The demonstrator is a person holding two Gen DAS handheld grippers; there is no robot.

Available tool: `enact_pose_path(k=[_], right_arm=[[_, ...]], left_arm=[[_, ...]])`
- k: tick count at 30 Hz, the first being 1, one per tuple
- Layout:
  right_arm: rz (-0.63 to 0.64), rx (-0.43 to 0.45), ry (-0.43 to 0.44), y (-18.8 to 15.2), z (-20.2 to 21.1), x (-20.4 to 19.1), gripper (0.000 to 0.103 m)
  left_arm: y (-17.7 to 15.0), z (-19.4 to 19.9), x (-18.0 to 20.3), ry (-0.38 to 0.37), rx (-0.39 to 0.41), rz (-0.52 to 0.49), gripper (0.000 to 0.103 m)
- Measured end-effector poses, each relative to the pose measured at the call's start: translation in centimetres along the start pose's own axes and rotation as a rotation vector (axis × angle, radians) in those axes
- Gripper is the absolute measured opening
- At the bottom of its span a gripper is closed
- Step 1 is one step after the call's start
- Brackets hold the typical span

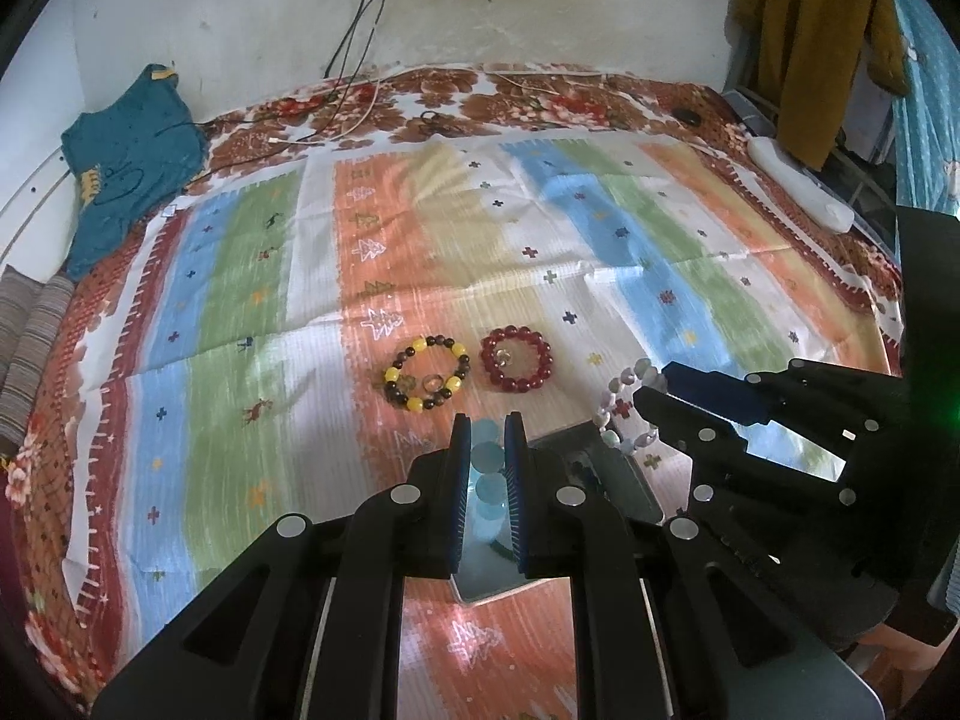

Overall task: Organize jewelry
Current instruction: 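Lower both bracelets over the silver tin and open both grippers, then move both open grippers to the yellow-black and red bead bracelets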

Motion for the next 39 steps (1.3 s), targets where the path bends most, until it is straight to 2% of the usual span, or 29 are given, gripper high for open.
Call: enact_pose_path(k=[7,13,16,26,28,30,36,39], right_arm=[[0.017,-0.009,0.011,-1.1,0.4,-0.9,0.017],[-0.004,-0.017,-0.007,-1.4,0.3,-0.3,0.018],[-0.015,-0.035,-0.02,-1.5,-0.1,0.1,0.025],[-0.04,-0.05,-0.023,-1.3,-0.5,0.7,0.034],[-0.05,-0.055,-0.022,-1.2,-0.6,0.9,0.034],[-0.053,-0.059,-0.025,-1.2,-0.7,1.0,0.036],[-0.056,-0.062,-0.034,-0.9,-0.9,1.1,0.048],[-0.065,-0.058,-0.045,-0.7,-1.1,1.4,0.049]], left_arm=[[-1.6,0.6,0.6,0.017,0.007,-0.013,0.011],[-1.7,0.4,0.2,0.037,-0.015,0.032,0.012],[-1.7,0.3,-0.4,0.049,-0.017,0.045,0.013],[-1.3,-0.5,-1.4,0.073,-0.038,0.067,0.021],[-1.3,-0.6,-1.5,0.077,-0.037,0.067,0.025],[-1.3,-0.7,-1.6,0.073,-0.037,0.066,0.033],[-1.0,-1.0,-2.1,0.088,-0.045,0.087,0.043],[-0.5,-1.5,-2.6,0.093,-0.049,0.106,0.048]])
Point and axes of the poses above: each gripper's, at about its wrist camera, not at the fingertips, and z roughly against the way its jaws point, x to its right, y to its top, the point moved 1 cm from there along -z, roughly the way its jaws point, and after that the axes turned 10 degrees about -x, right-handed, at the moved point
